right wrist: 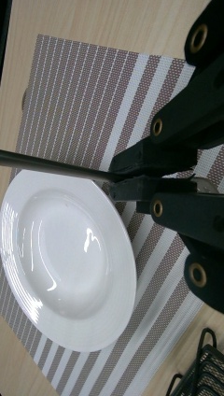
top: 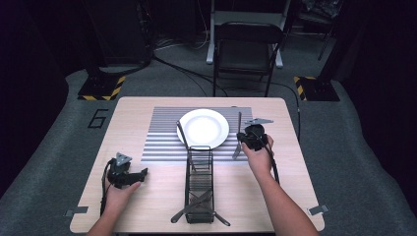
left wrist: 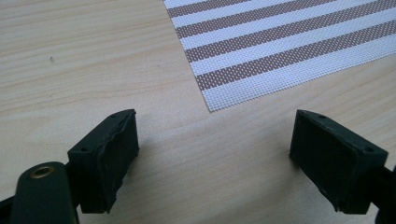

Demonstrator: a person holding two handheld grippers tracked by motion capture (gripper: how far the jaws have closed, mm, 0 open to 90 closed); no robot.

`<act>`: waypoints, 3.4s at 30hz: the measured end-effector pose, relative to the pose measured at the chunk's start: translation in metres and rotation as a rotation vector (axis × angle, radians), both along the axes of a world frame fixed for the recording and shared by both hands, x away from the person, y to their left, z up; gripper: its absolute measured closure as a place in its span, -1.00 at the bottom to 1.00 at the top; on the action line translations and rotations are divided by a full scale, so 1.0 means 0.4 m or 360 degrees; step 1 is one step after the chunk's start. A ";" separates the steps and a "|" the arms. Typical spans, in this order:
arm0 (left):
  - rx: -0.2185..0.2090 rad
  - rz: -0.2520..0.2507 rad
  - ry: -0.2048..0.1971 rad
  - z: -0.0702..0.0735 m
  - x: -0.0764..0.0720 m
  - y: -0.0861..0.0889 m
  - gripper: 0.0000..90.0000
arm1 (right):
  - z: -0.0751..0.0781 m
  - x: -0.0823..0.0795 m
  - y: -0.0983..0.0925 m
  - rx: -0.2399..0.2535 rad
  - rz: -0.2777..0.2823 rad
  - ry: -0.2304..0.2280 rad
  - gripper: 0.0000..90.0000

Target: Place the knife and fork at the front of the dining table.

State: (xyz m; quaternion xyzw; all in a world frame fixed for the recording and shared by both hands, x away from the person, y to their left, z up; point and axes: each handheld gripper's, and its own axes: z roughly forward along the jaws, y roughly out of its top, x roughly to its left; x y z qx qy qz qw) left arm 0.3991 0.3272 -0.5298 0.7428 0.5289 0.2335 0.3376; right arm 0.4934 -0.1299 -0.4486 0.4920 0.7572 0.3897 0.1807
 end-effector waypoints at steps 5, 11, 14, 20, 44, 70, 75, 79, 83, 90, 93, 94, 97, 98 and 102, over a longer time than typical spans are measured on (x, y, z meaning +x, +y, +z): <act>0.0000 -0.0001 -0.0001 0.000 0.000 0.000 -0.67 | -0.009 0.012 0.000 0.0037 -0.0054 0.0006 0.93; -0.0002 0.0000 -0.0001 0.000 0.000 -0.001 -0.67 | -0.016 0.021 0.009 0.0056 -0.0118 0.0009 0.93; -0.0001 -0.0002 -0.0001 0.000 0.000 -0.001 -0.66 | -0.019 0.025 0.009 0.0044 -0.0128 0.0012 0.92; -0.0001 -0.0004 -0.0001 0.000 0.000 -0.001 -0.66 | -0.028 0.037 0.010 0.0054 -0.0155 0.0028 0.92; 0.0001 -0.0012 -0.0001 0.000 0.001 -0.002 -0.66 | -0.084 0.095 0.002 0.0155 -0.0283 0.0114 0.89; -0.0001 -0.0010 -0.0004 0.000 -0.002 -0.005 -0.65 | -0.145 0.125 -0.010 0.0129 -0.0384 0.0175 0.91; -0.0001 -0.0012 -0.0003 0.000 -0.002 -0.005 -0.65 | -0.145 0.124 -0.008 0.0034 -0.0380 0.0155 0.76; 0.0000 -0.0012 -0.0003 0.000 -0.002 -0.005 -0.65 | -0.142 0.125 -0.008 -0.0016 -0.0398 0.0135 0.69; 0.0000 -0.0013 -0.0003 0.000 -0.002 -0.005 -0.65 | -0.154 0.131 -0.013 -0.0026 -0.0400 0.0182 0.68; 0.0001 -0.0015 -0.0003 0.000 -0.002 -0.005 -0.65 | -0.161 0.136 -0.004 -0.0019 -0.0391 0.0166 0.85; 0.0000 -0.0016 -0.0003 0.000 -0.002 -0.006 -0.65 | -0.164 0.142 -0.007 0.0036 -0.0434 0.0166 0.88; -0.0002 -0.0014 -0.0005 0.000 -0.002 -0.006 -0.65 | -0.167 0.145 -0.011 0.0057 -0.0449 0.0160 0.88; 0.0000 -0.0016 -0.0006 0.000 -0.001 -0.006 -0.65 | -0.169 0.148 -0.016 0.0111 -0.0491 0.0167 0.89; 0.0000 -0.0017 -0.0006 0.000 -0.001 -0.006 -0.65 | -0.169 0.156 -0.017 0.0120 -0.0521 0.0165 0.89; 0.0000 -0.0020 -0.0005 0.000 -0.001 -0.006 -0.65 | -0.164 0.168 -0.005 0.0082 -0.0517 0.0177 0.88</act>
